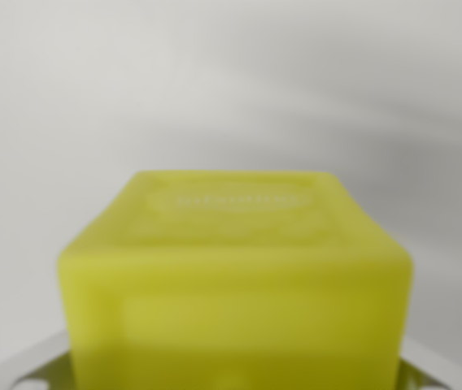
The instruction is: Pick yellow cube
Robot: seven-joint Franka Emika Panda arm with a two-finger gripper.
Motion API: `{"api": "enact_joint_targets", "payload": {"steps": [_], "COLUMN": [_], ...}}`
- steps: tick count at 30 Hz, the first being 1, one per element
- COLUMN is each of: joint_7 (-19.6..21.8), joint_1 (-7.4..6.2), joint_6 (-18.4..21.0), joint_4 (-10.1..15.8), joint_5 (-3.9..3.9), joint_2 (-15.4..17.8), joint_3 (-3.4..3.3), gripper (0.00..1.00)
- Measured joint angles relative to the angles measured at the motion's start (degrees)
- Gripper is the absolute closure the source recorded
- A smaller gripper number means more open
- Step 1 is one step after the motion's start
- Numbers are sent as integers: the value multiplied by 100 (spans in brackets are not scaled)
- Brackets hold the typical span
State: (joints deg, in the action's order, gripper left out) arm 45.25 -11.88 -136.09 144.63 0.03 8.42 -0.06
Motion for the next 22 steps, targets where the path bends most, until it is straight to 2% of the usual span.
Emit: {"api": "enact_joint_targets", "payload": {"steps": [13, 22], "joint_7": [0, 0], "joint_1": [0, 0], "joint_6": [492, 531], "joint_4": [-183, -199], "joint_5": [0, 0], "joint_2": [311, 333], "joint_3": [0, 0], "gripper": [100, 100]}}
